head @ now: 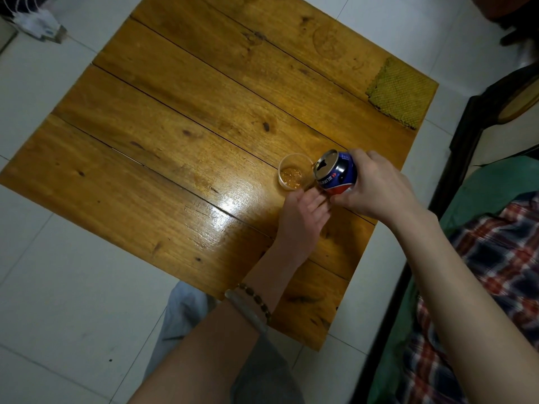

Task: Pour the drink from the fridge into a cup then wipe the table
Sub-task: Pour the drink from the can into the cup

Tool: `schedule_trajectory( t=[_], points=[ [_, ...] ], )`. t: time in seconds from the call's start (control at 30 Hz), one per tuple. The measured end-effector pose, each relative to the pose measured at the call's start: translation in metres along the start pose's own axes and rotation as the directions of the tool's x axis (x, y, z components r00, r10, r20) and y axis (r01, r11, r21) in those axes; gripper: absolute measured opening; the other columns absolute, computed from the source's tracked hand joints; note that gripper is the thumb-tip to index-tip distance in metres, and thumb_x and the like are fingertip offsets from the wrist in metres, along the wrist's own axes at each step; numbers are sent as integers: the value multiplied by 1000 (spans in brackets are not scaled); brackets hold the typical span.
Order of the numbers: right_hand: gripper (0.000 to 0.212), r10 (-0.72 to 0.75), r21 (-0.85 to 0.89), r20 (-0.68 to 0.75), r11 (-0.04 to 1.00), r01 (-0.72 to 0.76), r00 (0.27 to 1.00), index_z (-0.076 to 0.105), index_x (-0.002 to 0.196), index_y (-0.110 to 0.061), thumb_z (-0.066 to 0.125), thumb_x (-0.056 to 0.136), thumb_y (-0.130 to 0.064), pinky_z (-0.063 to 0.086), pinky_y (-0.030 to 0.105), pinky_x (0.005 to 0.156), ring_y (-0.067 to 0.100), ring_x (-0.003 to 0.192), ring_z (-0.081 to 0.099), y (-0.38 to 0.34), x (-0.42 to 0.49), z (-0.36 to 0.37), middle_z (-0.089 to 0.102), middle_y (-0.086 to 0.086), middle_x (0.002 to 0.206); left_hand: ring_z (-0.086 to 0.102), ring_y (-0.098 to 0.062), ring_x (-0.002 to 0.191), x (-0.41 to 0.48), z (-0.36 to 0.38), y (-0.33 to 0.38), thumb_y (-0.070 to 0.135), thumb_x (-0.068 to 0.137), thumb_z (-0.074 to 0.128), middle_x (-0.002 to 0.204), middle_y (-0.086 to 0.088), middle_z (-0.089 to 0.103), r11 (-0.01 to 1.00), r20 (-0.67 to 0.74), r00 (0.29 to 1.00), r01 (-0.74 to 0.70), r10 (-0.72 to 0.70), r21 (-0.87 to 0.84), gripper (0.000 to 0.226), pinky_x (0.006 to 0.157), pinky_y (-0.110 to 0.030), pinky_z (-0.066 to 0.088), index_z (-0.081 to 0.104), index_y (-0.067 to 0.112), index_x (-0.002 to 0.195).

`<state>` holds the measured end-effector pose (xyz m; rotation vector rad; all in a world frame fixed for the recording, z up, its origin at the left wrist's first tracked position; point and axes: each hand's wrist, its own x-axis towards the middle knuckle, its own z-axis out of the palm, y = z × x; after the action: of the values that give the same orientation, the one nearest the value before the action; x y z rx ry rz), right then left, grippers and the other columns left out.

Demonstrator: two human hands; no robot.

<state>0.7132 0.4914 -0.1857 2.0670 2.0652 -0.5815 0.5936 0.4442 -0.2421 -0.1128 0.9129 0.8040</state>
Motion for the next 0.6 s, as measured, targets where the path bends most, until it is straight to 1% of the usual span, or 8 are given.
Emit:
schedule_trajectory(
  t=[0.1, 0.37, 0.5, 0.6],
  points=[
    [78, -1, 1, 6, 1000, 1, 1000, 41, 129, -19, 79, 65, -41, 40, 32, 72, 26, 101, 51, 1, 1, 0, 52, 7, 111, 41, -24, 133, 1, 0, -1, 32, 101, 20, 142, -14, 46, 1000, -1, 1000, 6, -6, -1, 50, 106, -33, 31, 42, 8, 139],
    [79, 2, 1, 9, 1000, -2, 1000, 41, 130, -19, 79, 65, -41, 42, 34, 74, 26, 102, 51, 1, 1, 0, 51, 8, 111, 37, -24, 136, -3, 4, -1, 31, 101, 20, 144, -14, 43, 1000, 4, 1000, 12, -11, -7, 50, 104, -30, 30, 40, 6, 140],
    [79, -1, 1, 6, 1000, 1, 1000, 41, 131, -19, 79, 65, -42, 44, 36, 75, 27, 102, 51, 2, 1, 1, 52, 8, 112, 38, -25, 135, -2, 4, 0, 28, 101, 19, 144, -15, 43, 1000, -10, 1000, 5, -5, -3, 50, 104, -31, 31, 39, 5, 140],
    [78, -3, 0, 5, 1000, 3, 1000, 41, 130, -19, 79, 65, -42, 43, 35, 74, 27, 102, 51, 2, 2, 1, 52, 8, 111, 39, -24, 135, -2, 3, 0, 30, 100, 20, 144, -14, 43, 1000, -5, 1000, 4, -4, -4, 50, 103, -30, 32, 39, 7, 141]
  ],
)
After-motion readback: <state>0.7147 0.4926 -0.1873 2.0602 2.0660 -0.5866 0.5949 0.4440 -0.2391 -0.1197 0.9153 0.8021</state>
